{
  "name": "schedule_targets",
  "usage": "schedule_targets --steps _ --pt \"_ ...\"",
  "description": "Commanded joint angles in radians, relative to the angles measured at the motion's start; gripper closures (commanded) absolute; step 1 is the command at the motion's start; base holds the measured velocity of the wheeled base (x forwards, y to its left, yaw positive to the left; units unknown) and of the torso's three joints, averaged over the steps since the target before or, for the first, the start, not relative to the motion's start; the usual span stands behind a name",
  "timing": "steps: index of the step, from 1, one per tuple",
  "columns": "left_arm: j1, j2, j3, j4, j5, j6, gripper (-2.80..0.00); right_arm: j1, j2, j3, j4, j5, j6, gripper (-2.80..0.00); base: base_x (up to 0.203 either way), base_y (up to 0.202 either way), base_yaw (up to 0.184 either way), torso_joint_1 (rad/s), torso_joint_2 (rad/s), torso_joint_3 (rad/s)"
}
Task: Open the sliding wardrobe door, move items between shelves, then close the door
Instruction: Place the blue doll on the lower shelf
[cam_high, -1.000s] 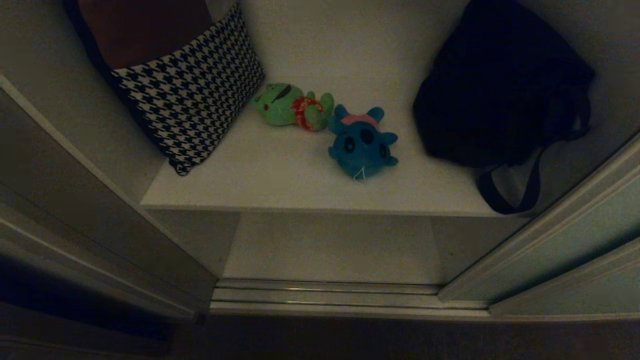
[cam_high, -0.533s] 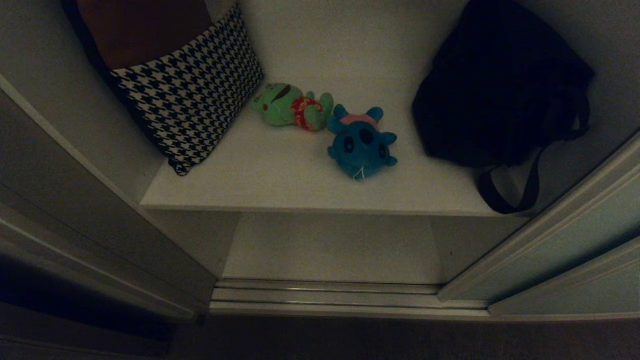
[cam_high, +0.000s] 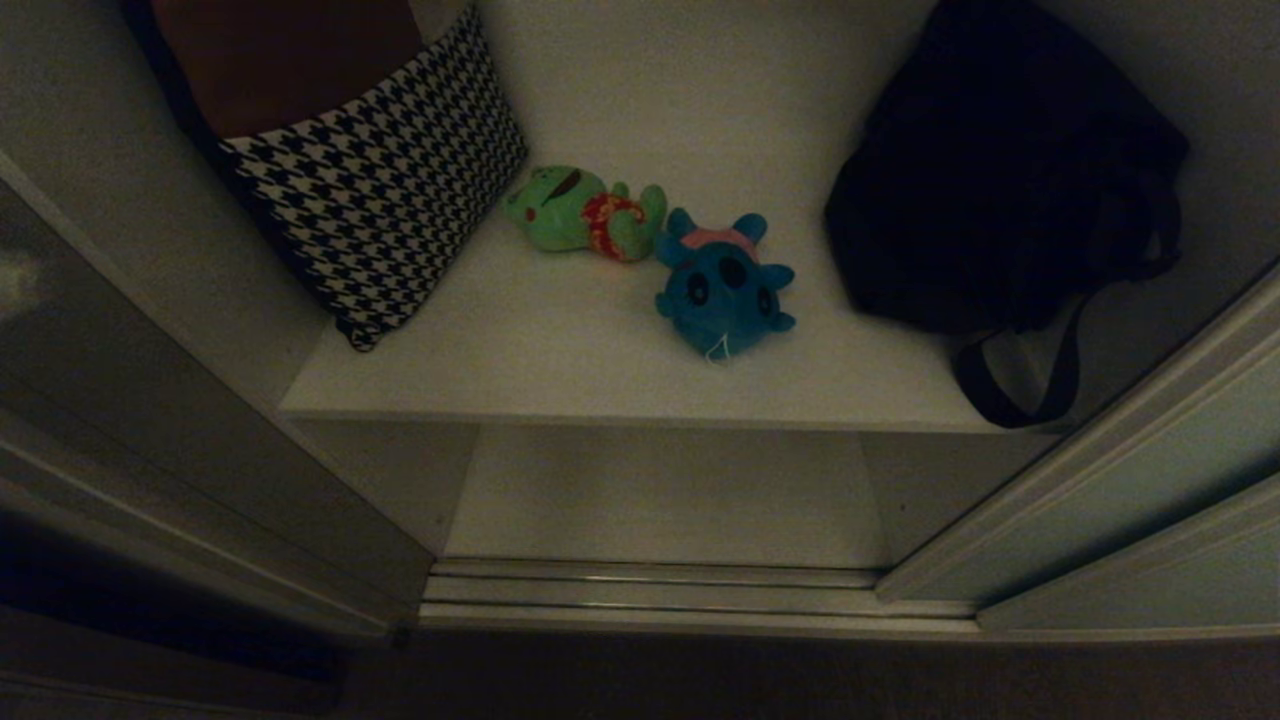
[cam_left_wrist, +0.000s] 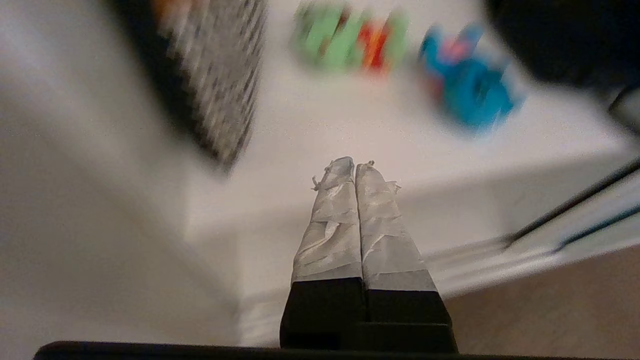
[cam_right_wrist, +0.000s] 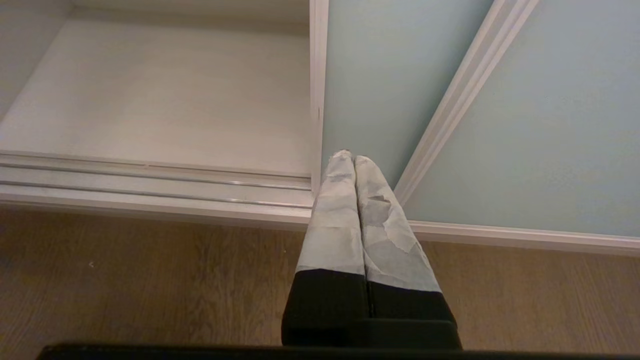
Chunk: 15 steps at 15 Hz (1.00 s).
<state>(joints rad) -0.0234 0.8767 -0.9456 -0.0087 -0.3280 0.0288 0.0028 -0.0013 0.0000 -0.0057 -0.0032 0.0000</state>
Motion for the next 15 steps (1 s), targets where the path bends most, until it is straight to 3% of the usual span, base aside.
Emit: schedule_targets --steps 1,3,5,7,13,15 --pt "-0.053 0.273 -0.169 -0.003 -0.007 -0.018 0.0 0.0 0.0 0.0 0.0 0.0 0.0 0.0 0.0 0.0 0.0 0.0 0.0 0.0" --pt "-0.18 0.416 -0.308 -0.009 0.031 -0.046 0.0 0.0 0.0 0.0 0.0 0.0 0.0 0.0 0.0 0.0 0.0 0.0 0.0 0.0" --pt "-0.336 0.541 -0.375 -0.028 0.147 -0.067 0.0 0.0 0.0 0.0 0.0 0.0 0.0 0.0 0.0 0.0 0.0 0.0 0.0 0.0" --pt "-0.425 0.644 -0.396 -0.078 0.236 -0.13 0.0 0.0 0.0 0.0 0.0 0.0 0.0 0.0 0.0 0.0 0.0 0.0 0.0 0.0" --pt "-0.508 0.922 -0.441 -0.25 0.477 -0.37 0.0 0.0 0.0 0.0 0.0 0.0 0.0 0.0 0.0 0.0 0.0 0.0 0.0 0.0" --pt "-0.533 0.964 -0.476 -0.262 0.506 -0.441 0.0 0.0 0.0 0.0 0.0 0.0 0.0 0.0 0.0 0.0 0.0 0.0 0.0 0.0"
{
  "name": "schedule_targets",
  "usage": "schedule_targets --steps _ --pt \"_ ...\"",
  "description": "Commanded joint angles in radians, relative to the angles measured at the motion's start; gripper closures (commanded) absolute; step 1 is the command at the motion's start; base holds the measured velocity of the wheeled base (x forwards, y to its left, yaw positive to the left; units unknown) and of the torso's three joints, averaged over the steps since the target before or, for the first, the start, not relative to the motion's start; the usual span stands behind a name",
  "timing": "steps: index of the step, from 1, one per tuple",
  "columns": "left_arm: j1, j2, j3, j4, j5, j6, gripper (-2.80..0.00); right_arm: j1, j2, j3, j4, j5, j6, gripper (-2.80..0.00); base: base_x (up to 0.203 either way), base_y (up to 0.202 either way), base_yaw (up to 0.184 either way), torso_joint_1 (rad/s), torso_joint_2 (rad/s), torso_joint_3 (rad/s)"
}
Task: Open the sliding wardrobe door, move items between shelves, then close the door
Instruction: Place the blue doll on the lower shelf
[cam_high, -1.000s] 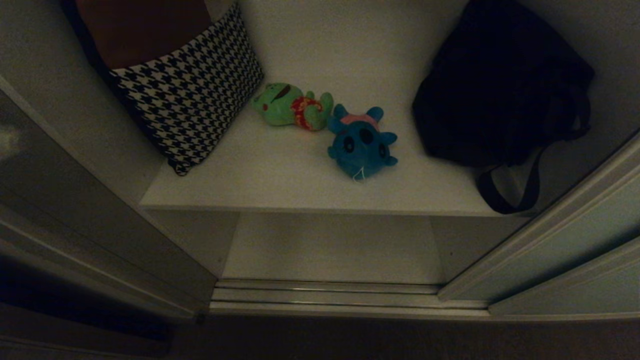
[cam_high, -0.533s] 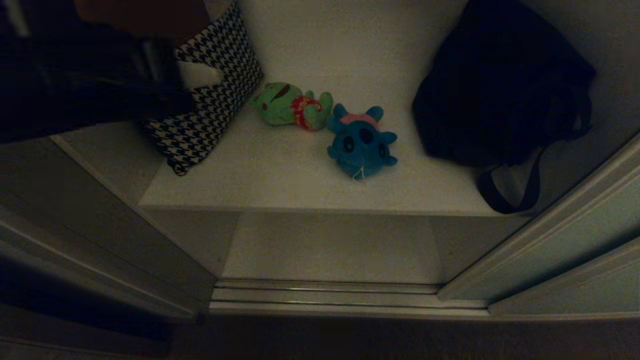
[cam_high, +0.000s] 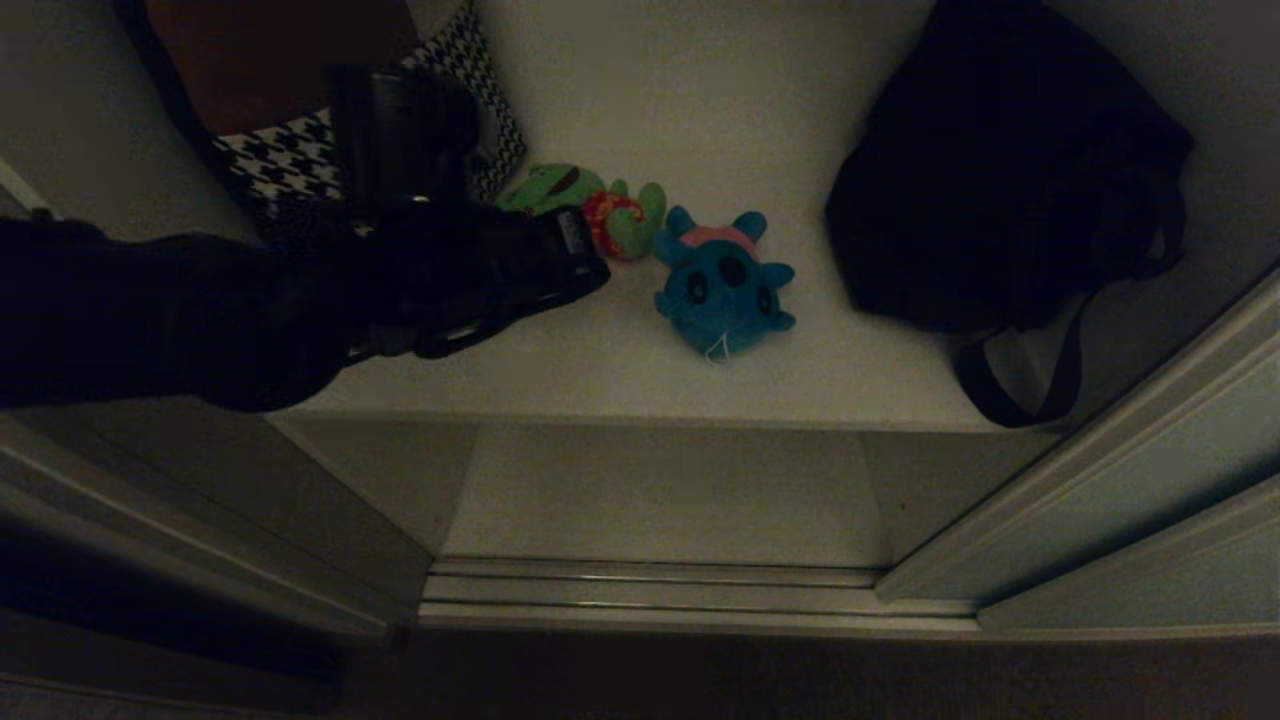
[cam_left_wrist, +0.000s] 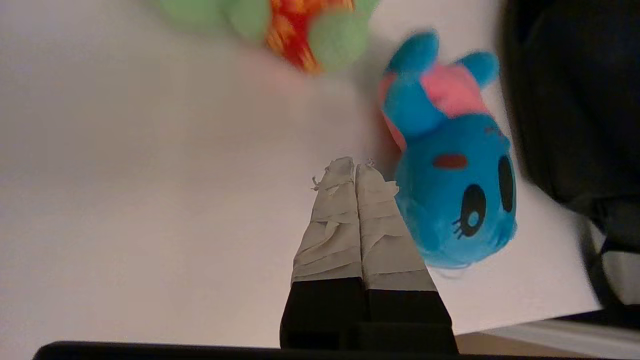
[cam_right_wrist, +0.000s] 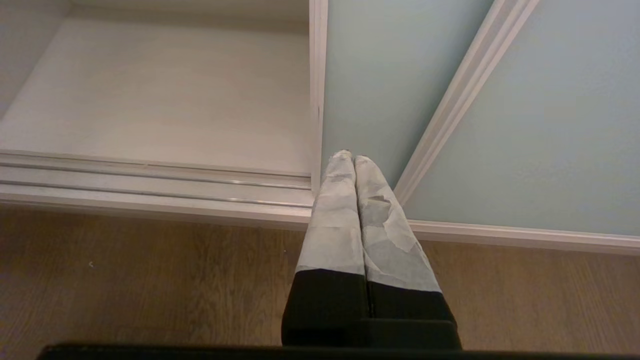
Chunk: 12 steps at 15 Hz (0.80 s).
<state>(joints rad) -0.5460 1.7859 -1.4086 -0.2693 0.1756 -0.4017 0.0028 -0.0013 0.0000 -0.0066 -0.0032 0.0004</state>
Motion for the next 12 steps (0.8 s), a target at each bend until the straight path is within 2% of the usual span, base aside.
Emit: schedule_targets --steps 1,3,4,5,8,12 --pt "-0.02 0.074 -0.023 0.0 0.004 -0.022 0.0 0.0 0.0 0.0 0.0 0.0 0.0 0.0 0.0 0.0 0.0 0.0 0.0 0.0" --pt "-0.043 0.098 -0.037 0.005 0.004 -0.046 0.0 0.0 0.0 0.0 0.0 0.0 0.0 0.0 0.0 0.0 0.0 0.0 0.0 0.0" --pt "-0.05 0.111 -0.048 0.007 0.003 -0.053 -1.3 0.0 0.0 0.0 0.0 0.0 0.0 0.0 0.0 0.0 0.0 0.0 0.0 0.0" --pt "-0.051 0.134 -0.063 0.006 0.003 -0.056 -2.8 0.0 0.0 0.0 0.0 0.0 0.0 0.0 0.0 0.0 0.0 0.0 0.0 0.0" --pt "-0.052 0.186 -0.133 0.008 0.002 -0.113 -2.8 0.0 0.0 0.0 0.0 0.0 0.0 0.0 0.0 0.0 0.0 0.0 0.0 0.0" --pt "-0.052 0.193 -0.154 0.004 -0.01 -0.15 -2.8 0.0 0.0 0.0 0.0 0.0 0.0 0.0 0.0 0.0 0.0 0.0 0.0 0.0"
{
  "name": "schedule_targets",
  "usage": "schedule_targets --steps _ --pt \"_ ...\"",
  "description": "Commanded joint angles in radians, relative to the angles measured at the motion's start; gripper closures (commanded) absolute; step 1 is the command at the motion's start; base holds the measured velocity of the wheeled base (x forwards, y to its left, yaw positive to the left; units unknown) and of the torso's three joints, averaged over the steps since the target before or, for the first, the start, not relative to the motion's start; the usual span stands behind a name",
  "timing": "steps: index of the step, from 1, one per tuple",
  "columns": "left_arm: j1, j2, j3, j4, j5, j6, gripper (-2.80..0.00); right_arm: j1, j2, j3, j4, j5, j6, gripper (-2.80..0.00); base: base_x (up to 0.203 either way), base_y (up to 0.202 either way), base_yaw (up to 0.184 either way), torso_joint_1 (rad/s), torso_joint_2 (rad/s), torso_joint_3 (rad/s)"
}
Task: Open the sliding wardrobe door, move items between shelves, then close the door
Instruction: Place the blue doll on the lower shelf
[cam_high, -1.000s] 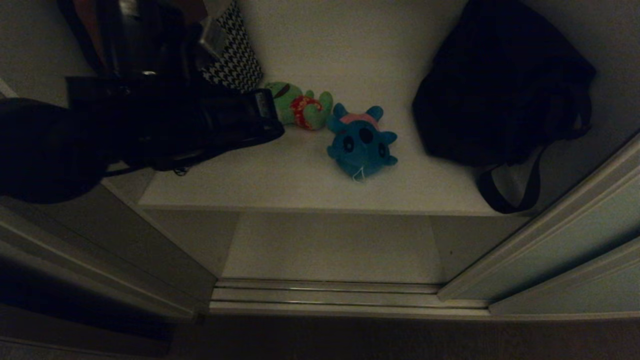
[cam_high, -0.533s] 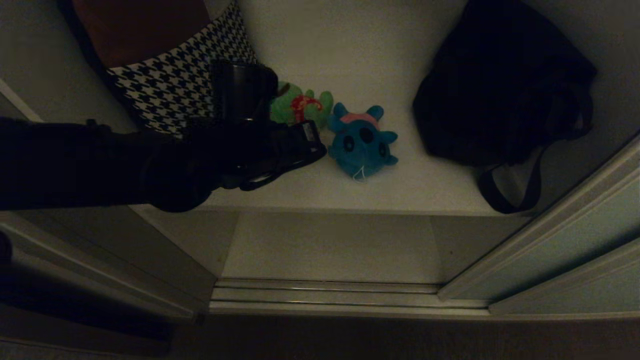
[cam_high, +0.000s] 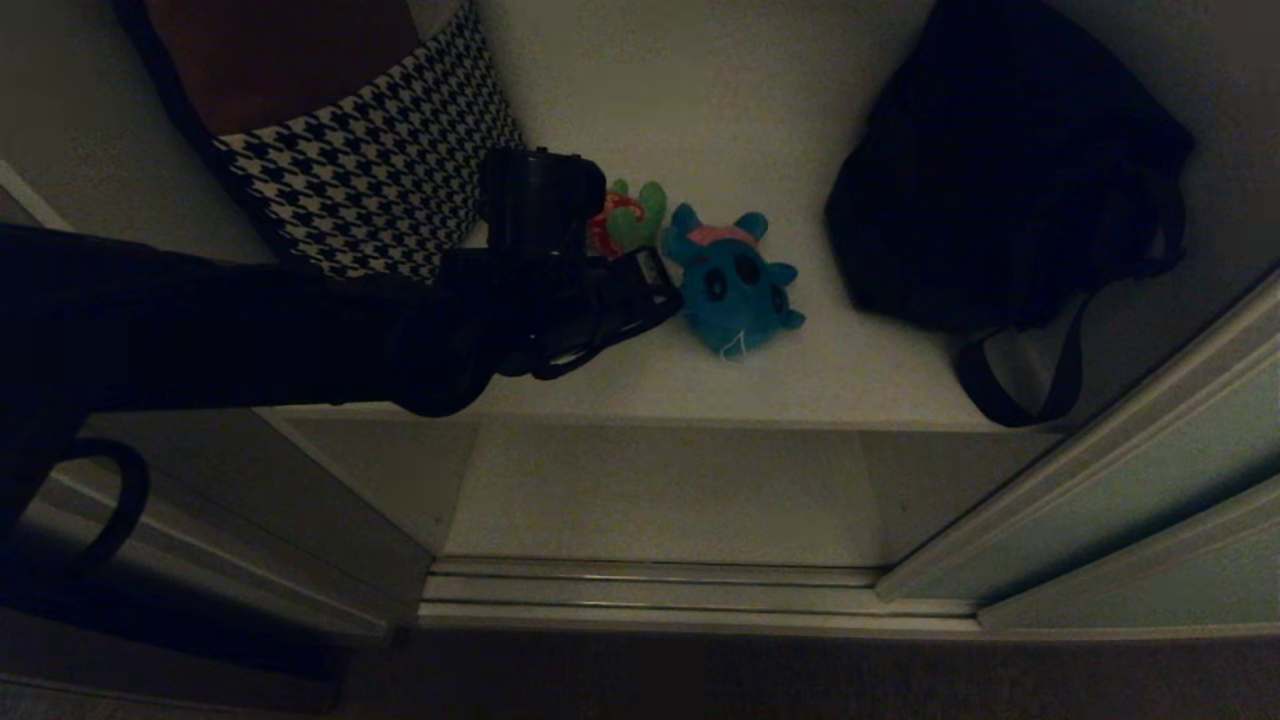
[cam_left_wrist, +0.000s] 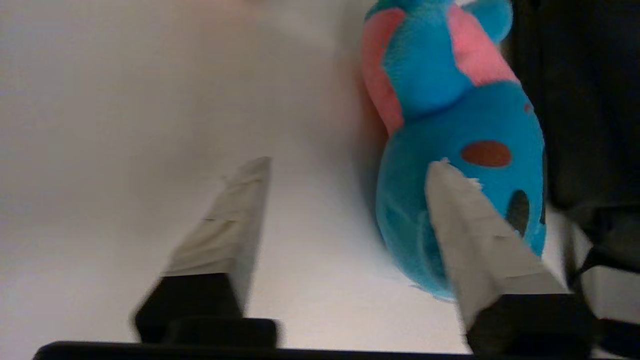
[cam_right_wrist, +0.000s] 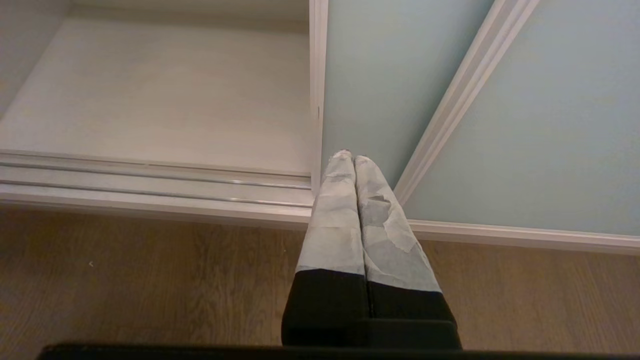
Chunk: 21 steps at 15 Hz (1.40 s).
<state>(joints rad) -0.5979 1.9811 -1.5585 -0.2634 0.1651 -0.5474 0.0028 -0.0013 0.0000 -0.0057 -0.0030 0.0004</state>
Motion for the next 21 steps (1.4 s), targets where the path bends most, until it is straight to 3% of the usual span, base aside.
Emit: schedule_targets --steps 1,7,11,21 --pt "0.0 -0.016 -0.003 0.002 0.003 -0.009 -2.8 0.0 0.0 0.0 0.0 0.0 0.0 0.0 0.0 0.0 0.0 0.0 0.0 0.0" --pt "0.0 -0.074 0.003 -0.003 0.017 0.025 -2.8 0.0 0.0 0.0 0.0 0.0 0.0 0.0 0.0 0.0 0.0 0.0 0.0 0.0" --pt "-0.03 -0.068 -0.018 0.001 0.0 0.012 -2.8 0.0 0.0 0.0 0.0 0.0 0.0 0.0 0.0 0.0 0.0 0.0 0.0 0.0" --pt "-0.063 0.044 -0.053 0.001 -0.094 -0.003 -2.8 0.0 0.0 0.0 0.0 0.0 0.0 0.0 0.0 0.0 0.0 0.0 0.0 0.0"
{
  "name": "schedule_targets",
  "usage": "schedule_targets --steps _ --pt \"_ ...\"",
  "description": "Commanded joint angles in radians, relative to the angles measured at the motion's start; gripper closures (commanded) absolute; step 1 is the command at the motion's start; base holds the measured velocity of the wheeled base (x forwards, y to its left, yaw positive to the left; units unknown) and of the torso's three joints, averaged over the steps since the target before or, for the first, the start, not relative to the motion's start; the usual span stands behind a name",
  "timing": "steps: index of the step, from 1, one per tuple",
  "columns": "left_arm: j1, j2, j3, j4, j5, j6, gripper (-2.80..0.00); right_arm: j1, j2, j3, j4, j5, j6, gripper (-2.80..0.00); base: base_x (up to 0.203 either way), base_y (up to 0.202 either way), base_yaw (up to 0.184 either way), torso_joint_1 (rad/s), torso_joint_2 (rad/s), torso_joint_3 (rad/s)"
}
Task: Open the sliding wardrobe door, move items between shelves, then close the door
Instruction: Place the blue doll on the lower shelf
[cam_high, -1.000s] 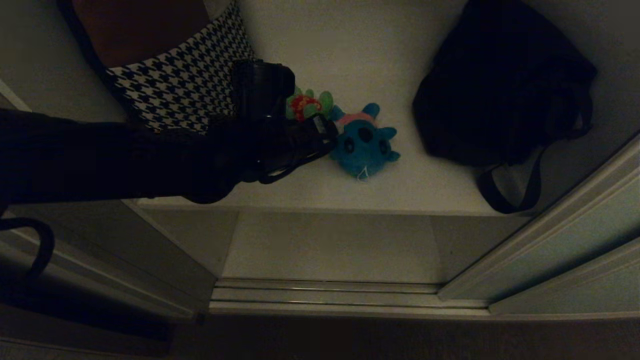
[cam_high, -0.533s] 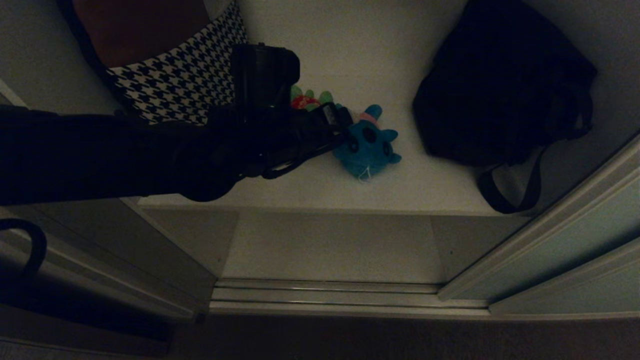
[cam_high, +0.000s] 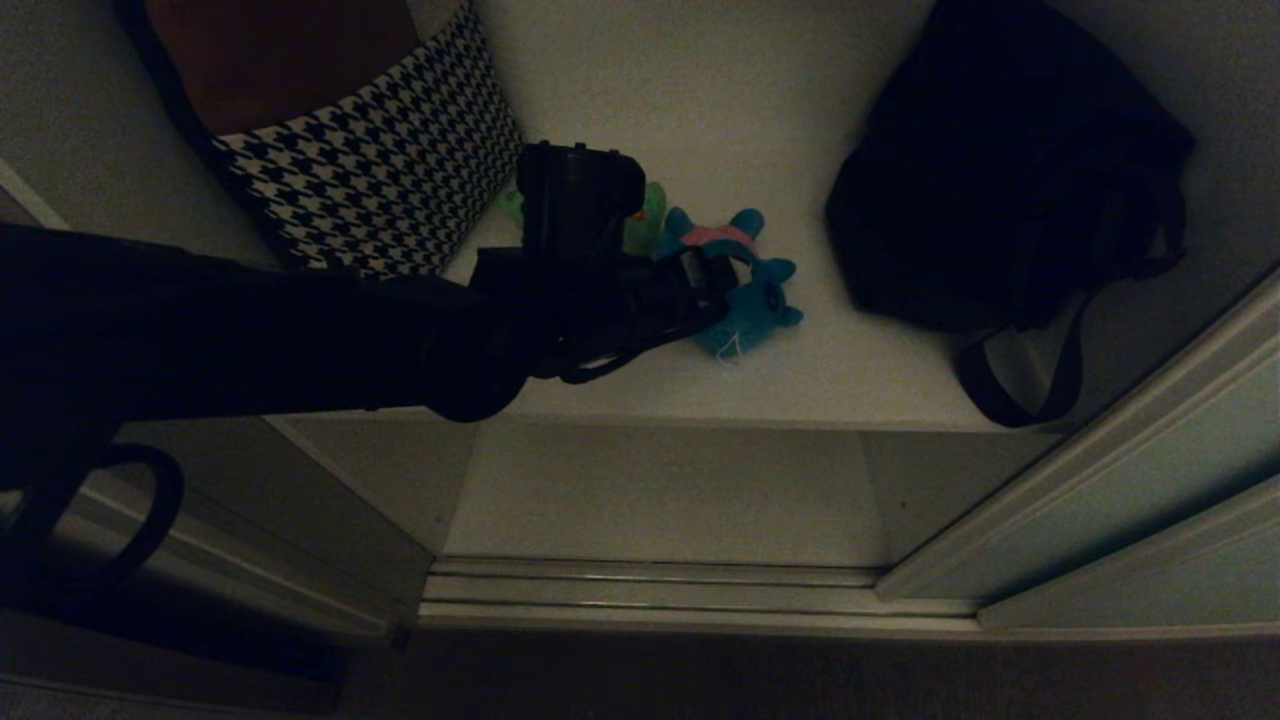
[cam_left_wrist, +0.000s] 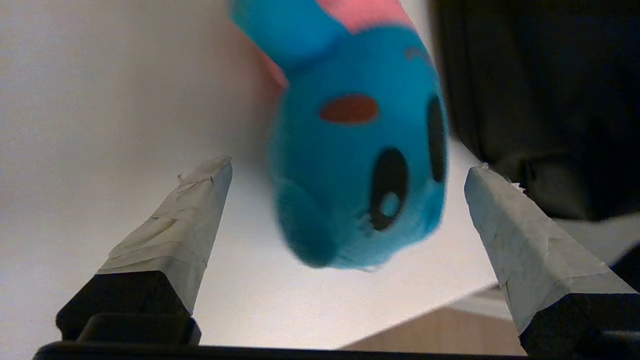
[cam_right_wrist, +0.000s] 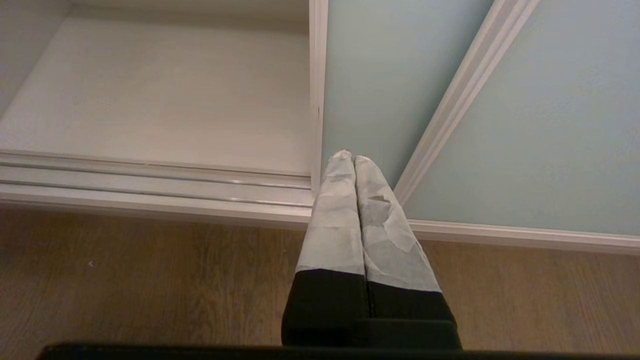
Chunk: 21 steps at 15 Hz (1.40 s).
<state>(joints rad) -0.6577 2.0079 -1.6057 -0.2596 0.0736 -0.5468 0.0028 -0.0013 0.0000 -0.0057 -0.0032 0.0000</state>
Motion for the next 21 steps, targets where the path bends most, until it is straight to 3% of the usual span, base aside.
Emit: schedule_targets --steps 1,5,6,11,15,17,19,21 --pt "-0.006 0.027 -0.014 -0.006 -0.009 -0.006 -2.8 0.0 0.0 0.0 0.0 0.0 0.0 0.0 0.0 0.0 0.0 0.0 0.0 0.0" --pt "-0.007 0.096 -0.087 -0.013 -0.007 -0.013 -2.8 0.0 0.0 0.0 0.0 0.0 0.001 0.0 0.0 0.0 0.0 0.0 0.0 0.0" --pt "-0.006 0.119 -0.11 -0.014 -0.003 -0.012 0.0 0.0 0.0 0.0 0.0 0.0 0.0 0.0 0.0 0.0 0.0 0.0 0.0 0.0" --pt "-0.006 0.161 -0.179 -0.026 0.017 0.023 0.0 0.0 0.001 0.0 -0.002 0.0 0.002 0.0 0.0 0.0 0.0 0.0 0.0 0.0" --pt "-0.021 -0.029 -0.14 0.03 0.084 0.061 0.0 0.0 0.001 0.0 0.0 0.0 0.0 0.0 0.0 0.0 0.0 0.0 0.0 0.0" --pt "-0.024 -0.169 -0.066 0.063 0.108 0.122 0.0 0.0 0.0 0.0 0.0 0.0 0.0 0.0 0.0 0.0 0.0 0.0 0.0 0.0" --pt "-0.024 -0.321 0.083 0.078 0.155 0.204 0.0 0.0 0.0 0.0 -0.001 0.0 0.0 0.0 0.0 0.0 0.0 0.0 0.0 0.0" --pt "-0.025 -0.473 0.272 0.077 0.239 0.329 0.0 0.0 0.0 0.0 0.0 0.0 0.0 0.0 0.0 0.0 0.0 0.0 0.0 0.0"
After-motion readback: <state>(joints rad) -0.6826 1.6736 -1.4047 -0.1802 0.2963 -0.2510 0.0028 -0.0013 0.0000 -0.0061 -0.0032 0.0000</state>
